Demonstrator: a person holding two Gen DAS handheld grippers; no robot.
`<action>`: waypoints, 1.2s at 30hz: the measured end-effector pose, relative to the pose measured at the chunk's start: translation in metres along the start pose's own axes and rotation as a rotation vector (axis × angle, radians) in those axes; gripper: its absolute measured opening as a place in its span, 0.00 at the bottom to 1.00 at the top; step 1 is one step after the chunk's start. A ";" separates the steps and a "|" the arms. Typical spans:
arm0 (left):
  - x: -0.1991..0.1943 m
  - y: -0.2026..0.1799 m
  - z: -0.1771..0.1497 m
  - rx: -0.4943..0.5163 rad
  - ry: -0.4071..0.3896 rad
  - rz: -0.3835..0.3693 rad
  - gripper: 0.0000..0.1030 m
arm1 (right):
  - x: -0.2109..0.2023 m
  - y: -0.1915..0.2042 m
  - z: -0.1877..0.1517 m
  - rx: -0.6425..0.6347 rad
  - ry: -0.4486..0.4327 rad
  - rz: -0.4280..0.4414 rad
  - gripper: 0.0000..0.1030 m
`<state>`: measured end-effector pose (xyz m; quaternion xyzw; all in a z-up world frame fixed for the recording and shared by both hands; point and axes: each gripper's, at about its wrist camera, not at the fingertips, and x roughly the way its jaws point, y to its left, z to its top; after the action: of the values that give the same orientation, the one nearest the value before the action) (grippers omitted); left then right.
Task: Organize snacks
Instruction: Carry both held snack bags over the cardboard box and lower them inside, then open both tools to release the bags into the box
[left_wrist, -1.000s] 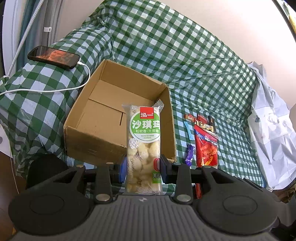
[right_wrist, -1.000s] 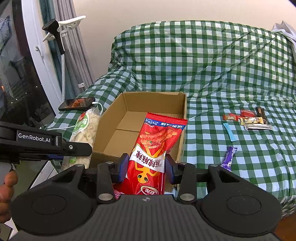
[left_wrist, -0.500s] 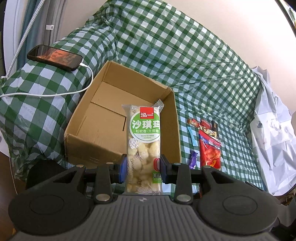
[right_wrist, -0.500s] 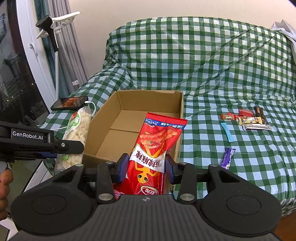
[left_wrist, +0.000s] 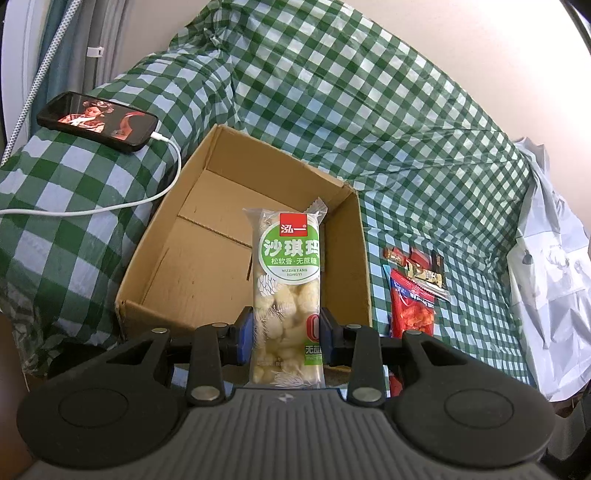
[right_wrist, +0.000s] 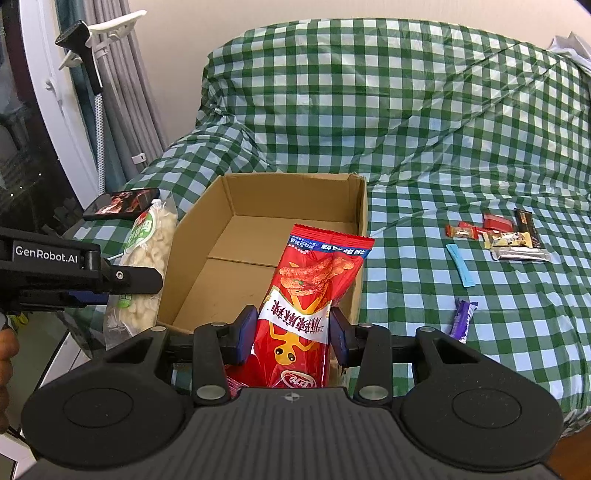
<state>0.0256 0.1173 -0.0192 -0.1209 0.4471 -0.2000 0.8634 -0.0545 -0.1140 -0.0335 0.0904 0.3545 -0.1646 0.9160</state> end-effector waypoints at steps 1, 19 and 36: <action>0.004 0.001 0.003 -0.002 0.003 0.001 0.38 | 0.004 0.000 0.002 -0.001 0.004 0.000 0.42; 0.073 0.008 0.040 -0.013 0.052 0.055 0.38 | 0.074 -0.007 0.028 -0.004 0.080 0.034 0.42; 0.135 0.013 0.061 0.009 0.090 0.109 0.38 | 0.138 -0.014 0.042 0.005 0.122 0.030 0.43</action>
<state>0.1491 0.0691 -0.0868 -0.0832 0.4905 -0.1599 0.8526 0.0625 -0.1716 -0.0967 0.1080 0.4078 -0.1459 0.8948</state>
